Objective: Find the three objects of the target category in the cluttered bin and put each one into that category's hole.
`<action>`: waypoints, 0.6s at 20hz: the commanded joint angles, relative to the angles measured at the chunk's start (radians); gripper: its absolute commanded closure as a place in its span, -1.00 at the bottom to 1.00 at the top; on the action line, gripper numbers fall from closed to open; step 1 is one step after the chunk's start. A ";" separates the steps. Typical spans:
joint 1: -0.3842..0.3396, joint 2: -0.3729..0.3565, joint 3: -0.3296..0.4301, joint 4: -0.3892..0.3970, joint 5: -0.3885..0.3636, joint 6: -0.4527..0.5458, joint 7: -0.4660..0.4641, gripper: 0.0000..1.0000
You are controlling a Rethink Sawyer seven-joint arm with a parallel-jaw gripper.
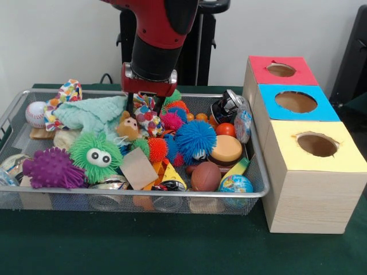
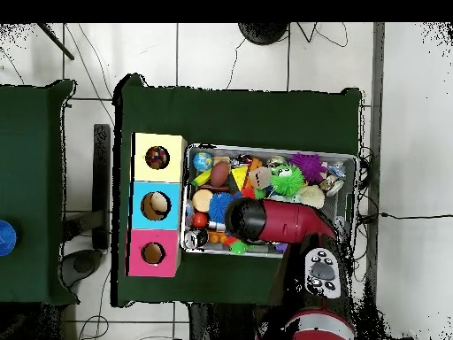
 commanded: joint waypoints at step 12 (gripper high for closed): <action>-0.025 0.054 0.045 0.045 0.092 -0.015 0.220 -1.00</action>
